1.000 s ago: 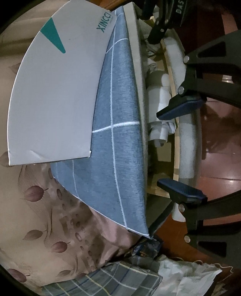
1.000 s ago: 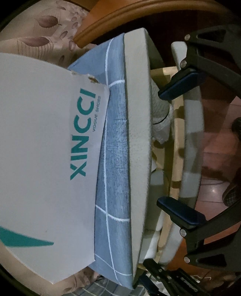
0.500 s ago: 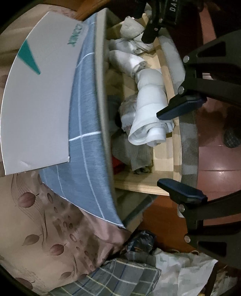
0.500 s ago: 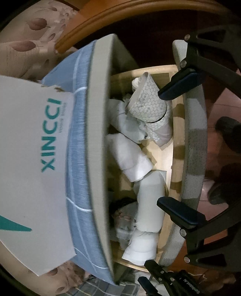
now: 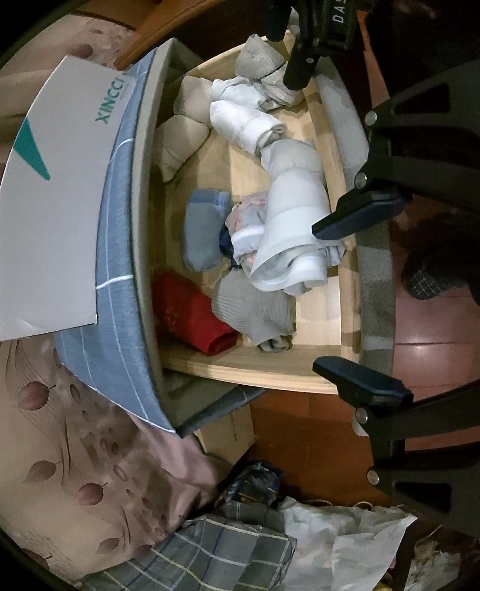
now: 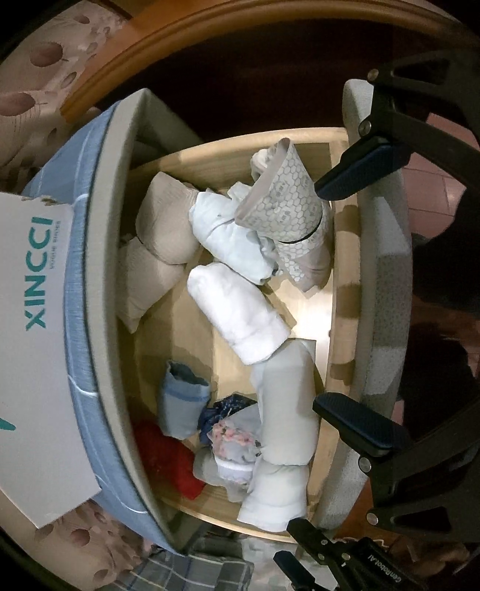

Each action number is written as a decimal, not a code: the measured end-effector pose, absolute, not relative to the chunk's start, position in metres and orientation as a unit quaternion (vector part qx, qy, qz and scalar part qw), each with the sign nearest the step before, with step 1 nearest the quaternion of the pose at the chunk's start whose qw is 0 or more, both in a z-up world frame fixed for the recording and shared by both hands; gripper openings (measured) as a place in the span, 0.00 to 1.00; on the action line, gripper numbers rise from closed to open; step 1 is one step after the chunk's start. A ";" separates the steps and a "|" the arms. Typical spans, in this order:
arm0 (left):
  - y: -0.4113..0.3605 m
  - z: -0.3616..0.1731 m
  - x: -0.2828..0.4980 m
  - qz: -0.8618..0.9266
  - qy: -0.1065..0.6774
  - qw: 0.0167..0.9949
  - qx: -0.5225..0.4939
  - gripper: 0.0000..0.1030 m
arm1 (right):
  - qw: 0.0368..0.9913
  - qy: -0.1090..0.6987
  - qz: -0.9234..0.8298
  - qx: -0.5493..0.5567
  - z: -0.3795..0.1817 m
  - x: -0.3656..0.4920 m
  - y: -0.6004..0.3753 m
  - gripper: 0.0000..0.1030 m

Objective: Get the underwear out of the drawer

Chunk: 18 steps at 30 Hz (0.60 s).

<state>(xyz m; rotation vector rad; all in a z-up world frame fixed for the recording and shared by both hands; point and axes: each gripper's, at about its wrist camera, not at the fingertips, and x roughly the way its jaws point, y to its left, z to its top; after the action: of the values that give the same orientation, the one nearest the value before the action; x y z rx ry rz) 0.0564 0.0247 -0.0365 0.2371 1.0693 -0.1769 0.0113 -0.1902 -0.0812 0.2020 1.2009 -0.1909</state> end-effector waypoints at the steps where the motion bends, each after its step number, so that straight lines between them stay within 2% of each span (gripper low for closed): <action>1: 0.025 -0.036 0.054 -0.083 0.508 0.850 0.114 0.65 | 0.814 0.566 -0.088 0.096 -0.080 0.009 -0.188 0.99; 9: 0.030 -0.037 0.041 -0.083 0.518 0.845 0.103 0.65 | 0.803 0.582 -0.085 0.100 -0.082 0.031 -0.186 0.99; 18: 0.028 -0.037 0.031 -0.080 0.518 0.845 0.108 0.65 | 0.798 0.588 -0.079 0.106 -0.072 0.016 -0.191 0.99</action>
<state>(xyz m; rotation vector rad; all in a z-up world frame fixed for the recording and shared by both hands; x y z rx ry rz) 0.0309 0.0281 -0.0369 0.2271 1.0926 -0.1681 0.0165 -0.1910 -0.0717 0.2276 1.2615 -0.1704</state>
